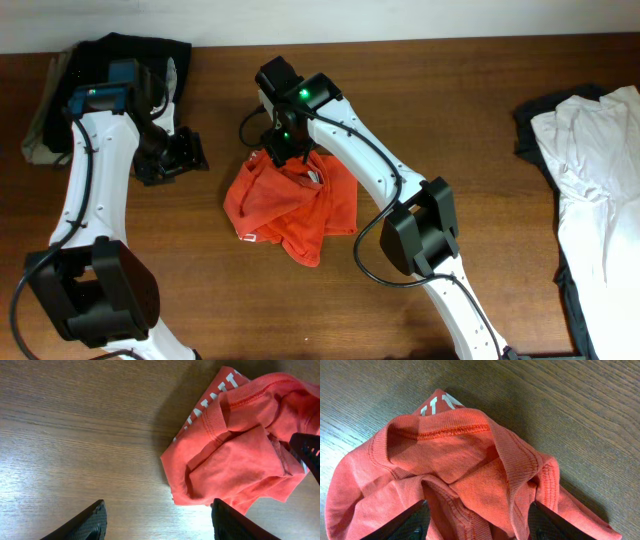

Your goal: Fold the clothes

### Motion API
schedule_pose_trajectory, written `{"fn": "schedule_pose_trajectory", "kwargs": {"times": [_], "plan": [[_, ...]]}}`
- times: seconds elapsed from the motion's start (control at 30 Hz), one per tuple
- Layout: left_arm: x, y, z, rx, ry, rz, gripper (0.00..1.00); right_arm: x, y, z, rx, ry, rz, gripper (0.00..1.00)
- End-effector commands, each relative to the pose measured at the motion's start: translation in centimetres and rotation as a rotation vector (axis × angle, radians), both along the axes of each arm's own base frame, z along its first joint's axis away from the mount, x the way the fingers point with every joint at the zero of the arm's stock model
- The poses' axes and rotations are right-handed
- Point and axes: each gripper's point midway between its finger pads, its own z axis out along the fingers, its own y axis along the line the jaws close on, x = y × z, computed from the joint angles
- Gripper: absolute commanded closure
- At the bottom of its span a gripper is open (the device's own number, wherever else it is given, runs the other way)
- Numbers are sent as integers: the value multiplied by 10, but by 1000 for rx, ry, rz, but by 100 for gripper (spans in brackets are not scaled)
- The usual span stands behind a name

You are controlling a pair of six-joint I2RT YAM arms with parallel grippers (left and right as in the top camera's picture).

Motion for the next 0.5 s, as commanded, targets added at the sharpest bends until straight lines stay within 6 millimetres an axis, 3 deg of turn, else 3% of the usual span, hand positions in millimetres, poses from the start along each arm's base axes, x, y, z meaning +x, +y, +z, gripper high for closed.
{"fn": "schedule_pose_trajectory", "kwargs": {"times": [0.0, 0.27, 0.47], "plan": [[-3, 1, -6, 1, 22, 12, 33, 3, -1, -13, -26, 0, -11, 34], [-3, 1, -6, 1, 22, 12, 33, 15, -1, -36, -34, -9, -23, 37], [-3, 1, -6, 2, 22, 12, 33, 26, -14, -38, -95, -56, -49, 50]]}}
